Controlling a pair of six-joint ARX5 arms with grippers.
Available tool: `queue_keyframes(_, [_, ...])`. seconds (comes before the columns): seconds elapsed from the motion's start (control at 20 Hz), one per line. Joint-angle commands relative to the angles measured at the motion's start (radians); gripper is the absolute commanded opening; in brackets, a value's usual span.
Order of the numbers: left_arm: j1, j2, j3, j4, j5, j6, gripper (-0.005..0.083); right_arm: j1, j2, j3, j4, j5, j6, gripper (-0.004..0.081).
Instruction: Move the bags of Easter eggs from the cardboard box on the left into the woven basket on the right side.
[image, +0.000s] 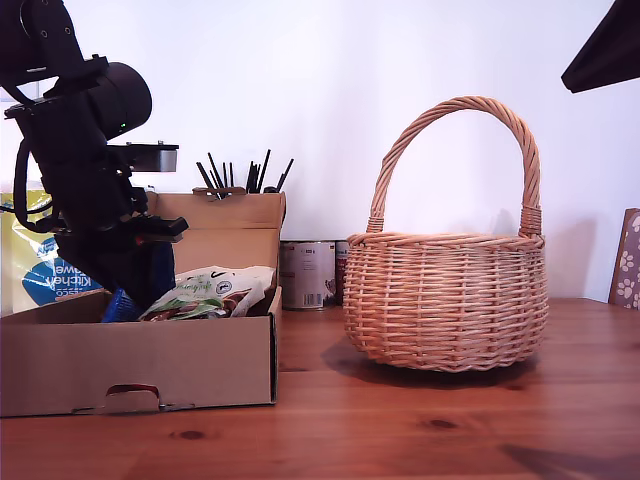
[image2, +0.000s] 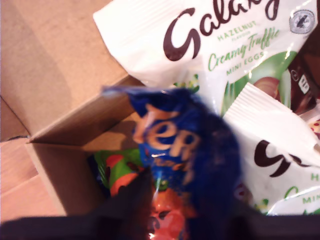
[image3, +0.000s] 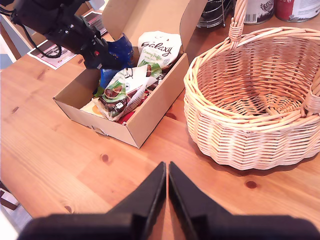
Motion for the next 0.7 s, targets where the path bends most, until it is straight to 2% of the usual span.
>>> queue_keyframes(0.0, [0.004, 0.027, 0.014, -0.021, -0.002, -0.004, -0.0024, 0.006, 0.0, 0.009, 0.002, 0.0, -0.008, -0.0013])
queue_keyframes(0.35, [-0.002, -0.067, 0.175, -0.208, 0.008, 0.009, -0.0024, 0.006, 0.0, 0.009, -0.007, 0.001, -0.025, -0.0013])
queue_keyframes(0.5, [-0.002, -0.124, 0.217, -0.277, 0.074, 0.024, -0.0024, 0.006, 0.0, 0.009, -0.006, 0.001, -0.025, -0.0013])
queue_keyframes(0.65, [-0.002, -0.185, 0.23, -0.286, 0.216, 0.008, -0.0024, 0.006, 0.0, 0.009, -0.006, 0.002, -0.026, -0.0013])
